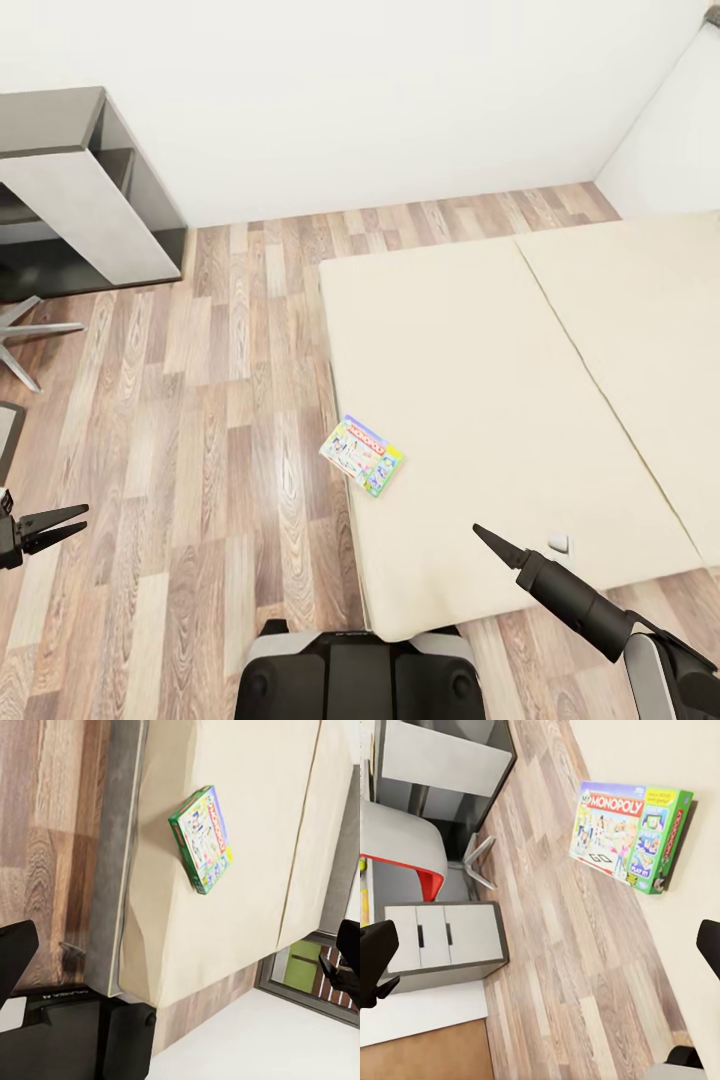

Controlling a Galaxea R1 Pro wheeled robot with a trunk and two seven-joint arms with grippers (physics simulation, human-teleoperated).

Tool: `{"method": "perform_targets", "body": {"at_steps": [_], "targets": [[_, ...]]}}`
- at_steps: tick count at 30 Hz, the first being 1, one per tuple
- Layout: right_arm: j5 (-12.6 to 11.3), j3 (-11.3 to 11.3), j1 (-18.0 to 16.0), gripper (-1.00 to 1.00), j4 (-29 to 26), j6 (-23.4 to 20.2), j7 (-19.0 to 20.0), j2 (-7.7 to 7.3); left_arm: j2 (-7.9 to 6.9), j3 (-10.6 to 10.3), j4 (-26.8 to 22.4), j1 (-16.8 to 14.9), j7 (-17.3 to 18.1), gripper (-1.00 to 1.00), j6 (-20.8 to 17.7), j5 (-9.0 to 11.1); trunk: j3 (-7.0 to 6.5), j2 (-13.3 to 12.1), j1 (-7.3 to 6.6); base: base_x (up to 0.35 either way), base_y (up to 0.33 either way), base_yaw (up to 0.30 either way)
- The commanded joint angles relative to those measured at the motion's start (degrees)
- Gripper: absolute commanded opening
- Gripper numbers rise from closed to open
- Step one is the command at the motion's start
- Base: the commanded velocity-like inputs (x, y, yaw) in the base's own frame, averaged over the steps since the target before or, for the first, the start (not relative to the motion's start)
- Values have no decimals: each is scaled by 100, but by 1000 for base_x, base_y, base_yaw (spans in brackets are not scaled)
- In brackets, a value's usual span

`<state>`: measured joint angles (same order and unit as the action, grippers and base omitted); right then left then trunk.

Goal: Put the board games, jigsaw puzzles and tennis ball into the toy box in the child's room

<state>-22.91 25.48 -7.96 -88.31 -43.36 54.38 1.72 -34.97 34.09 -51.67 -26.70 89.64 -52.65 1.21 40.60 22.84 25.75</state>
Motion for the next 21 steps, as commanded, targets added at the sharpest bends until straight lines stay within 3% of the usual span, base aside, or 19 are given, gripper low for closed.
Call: {"method": "perform_targets", "body": {"at_steps": [1,21], "targets": [[-11,11,-3,100,-2,-32,13,6,-1,1,0,-2,27,100,-59,-8,-3,8,4,0,0,0],[-3,2,-3,100,5,-24,-5,10,-1,1,3,-2,27,100,-56,-15,-62,8,4,0,0,0]]}}
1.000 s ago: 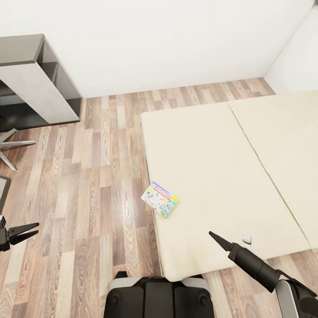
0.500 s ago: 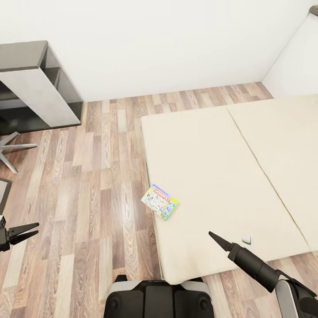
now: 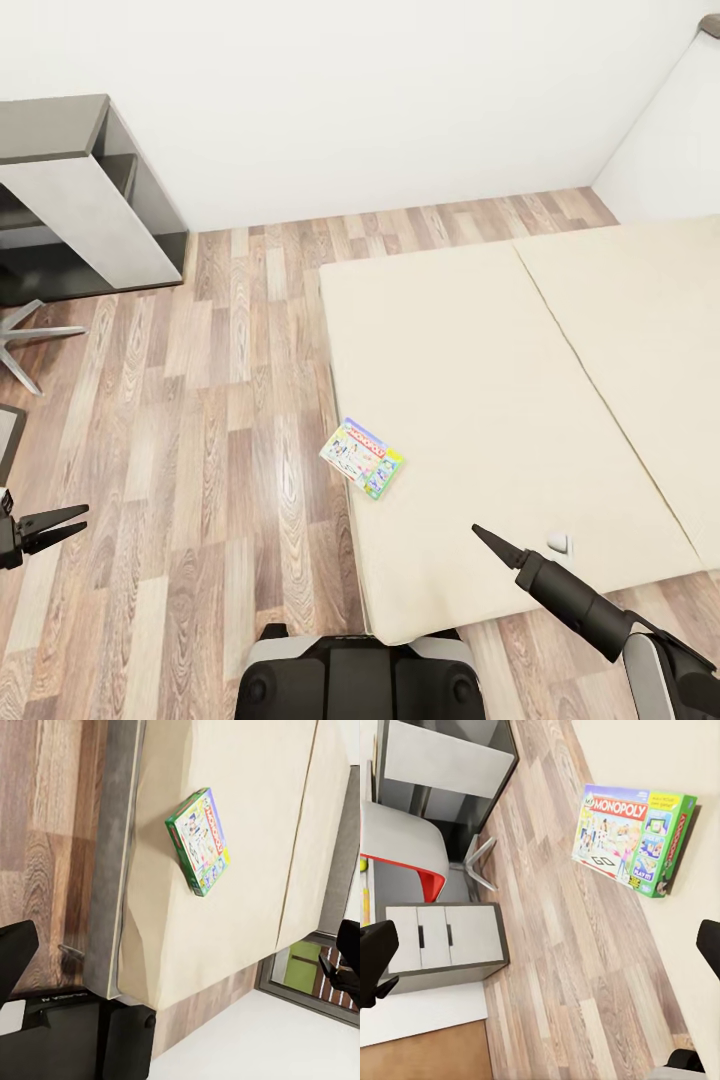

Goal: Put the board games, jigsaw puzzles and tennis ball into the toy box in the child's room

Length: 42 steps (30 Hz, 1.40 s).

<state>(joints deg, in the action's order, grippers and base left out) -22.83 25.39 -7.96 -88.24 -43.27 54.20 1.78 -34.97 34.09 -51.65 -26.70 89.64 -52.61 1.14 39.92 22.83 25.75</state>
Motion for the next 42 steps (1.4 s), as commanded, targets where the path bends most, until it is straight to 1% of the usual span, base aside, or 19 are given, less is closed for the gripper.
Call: {"method": "perform_targets", "body": {"at_steps": [1,15,42], "targets": [[-11,12,-4,100,-2,-32,13,3,-1,1,0,-2,27,100,-60,-8,6,9,3,0,0,0],[-11,11,-4,100,-2,-32,12,10,-1,1,-3,-2,27,100,-62,-8,-11,9,3,0,0,8],[-2,10,-4,100,-1,-22,13,15,7,-7,-2,-2,27,100,-58,-14,-240,9,3,0,0,62]]}}
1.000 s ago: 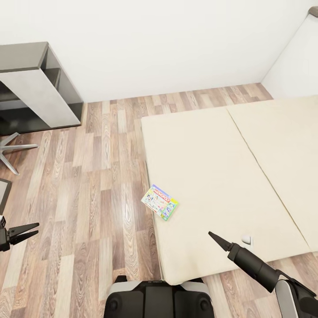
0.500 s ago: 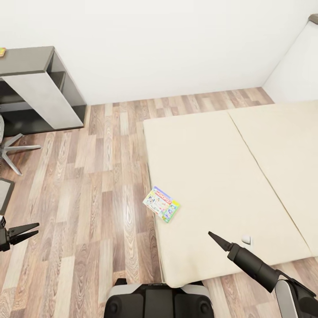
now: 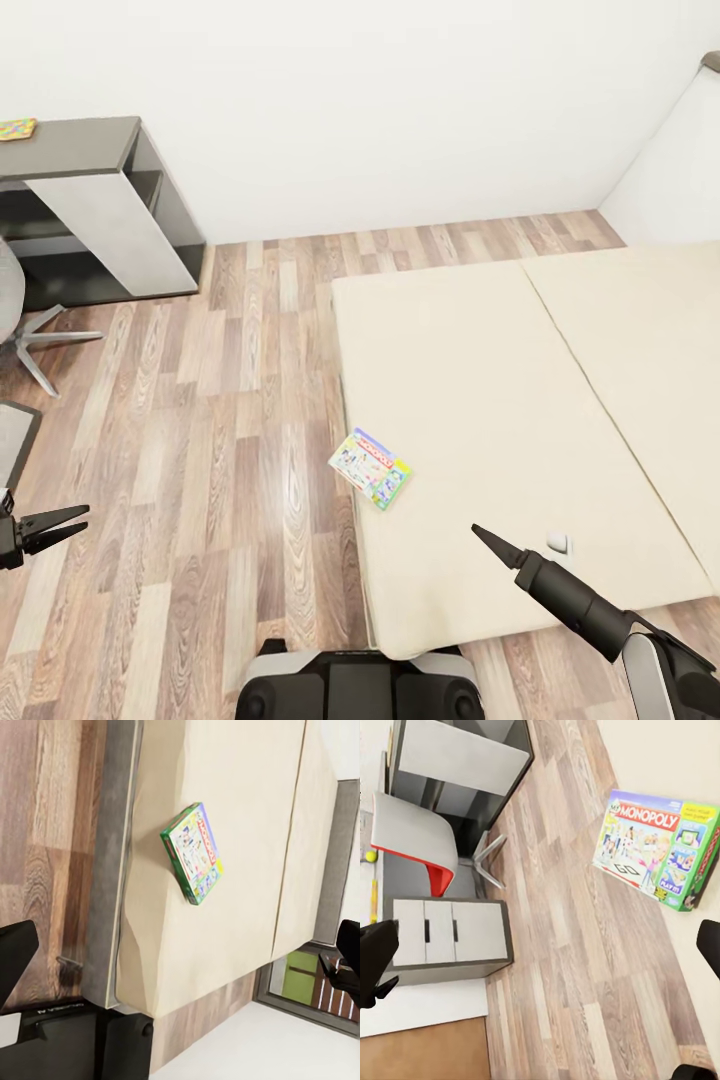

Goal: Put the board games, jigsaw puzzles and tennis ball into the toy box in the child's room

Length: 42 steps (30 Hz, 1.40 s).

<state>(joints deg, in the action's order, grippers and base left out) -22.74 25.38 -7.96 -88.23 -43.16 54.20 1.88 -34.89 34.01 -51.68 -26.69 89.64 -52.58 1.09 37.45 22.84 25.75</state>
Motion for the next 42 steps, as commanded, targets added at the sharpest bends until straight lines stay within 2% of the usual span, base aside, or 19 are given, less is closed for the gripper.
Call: {"method": "perform_targets", "body": {"at_steps": [1,15,25,42], "targets": [[-11,11,-3,100,-2,-29,14,5,-1,1,1,-3,27,100,-61,-10,-3,8,3,0,0,67],[-17,5,-3,100,-8,132,18,11,0,0,2,-3,27,100,-60,-10,-109,8,3,0,0,47],[-19,9,-3,100,-7,148,20,4,0,0,0,-3,27,100,-60,-13,-140,8,3,0,0,5],[-20,11,-3,100,-2,150,29,5,6,0,1,-3,27,100,-61,-13,-287,8,3,0,0,0]]}}
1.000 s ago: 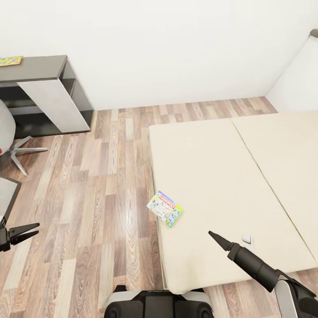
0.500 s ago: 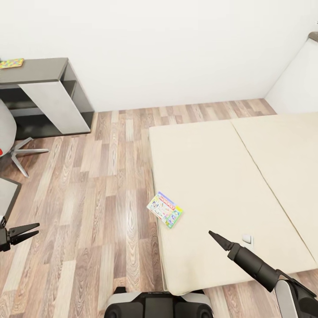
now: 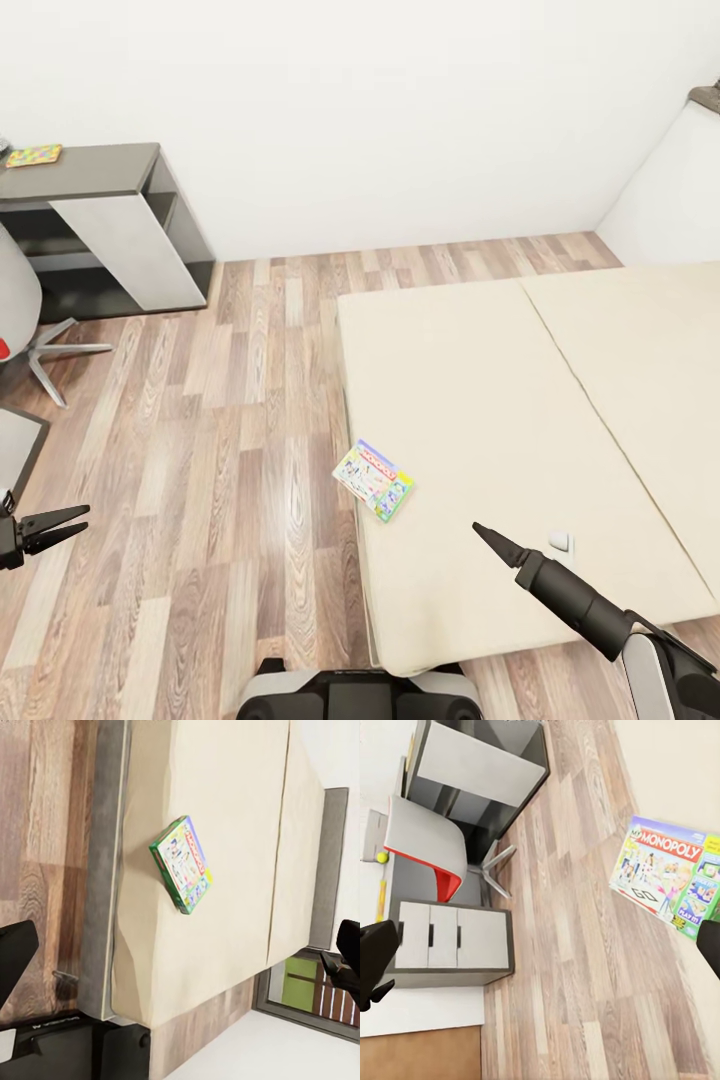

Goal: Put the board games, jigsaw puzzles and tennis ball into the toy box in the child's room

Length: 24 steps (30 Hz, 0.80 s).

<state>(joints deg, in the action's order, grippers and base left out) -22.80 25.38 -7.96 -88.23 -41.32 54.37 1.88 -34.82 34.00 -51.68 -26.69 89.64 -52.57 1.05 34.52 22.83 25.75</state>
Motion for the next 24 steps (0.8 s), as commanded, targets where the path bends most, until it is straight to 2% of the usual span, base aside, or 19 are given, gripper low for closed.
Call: {"method": "perform_targets", "body": {"at_steps": [1,24], "targets": [[-14,11,-4,100,-2,-34,12,5,-1,1,0,-3,27,100,-61,-9,-3,8,3,0,0,0],[-14,8,-4,100,-6,-34,12,20,2,1,1,-3,27,100,-61,-9,-219,8,3,0,0,0]]}}
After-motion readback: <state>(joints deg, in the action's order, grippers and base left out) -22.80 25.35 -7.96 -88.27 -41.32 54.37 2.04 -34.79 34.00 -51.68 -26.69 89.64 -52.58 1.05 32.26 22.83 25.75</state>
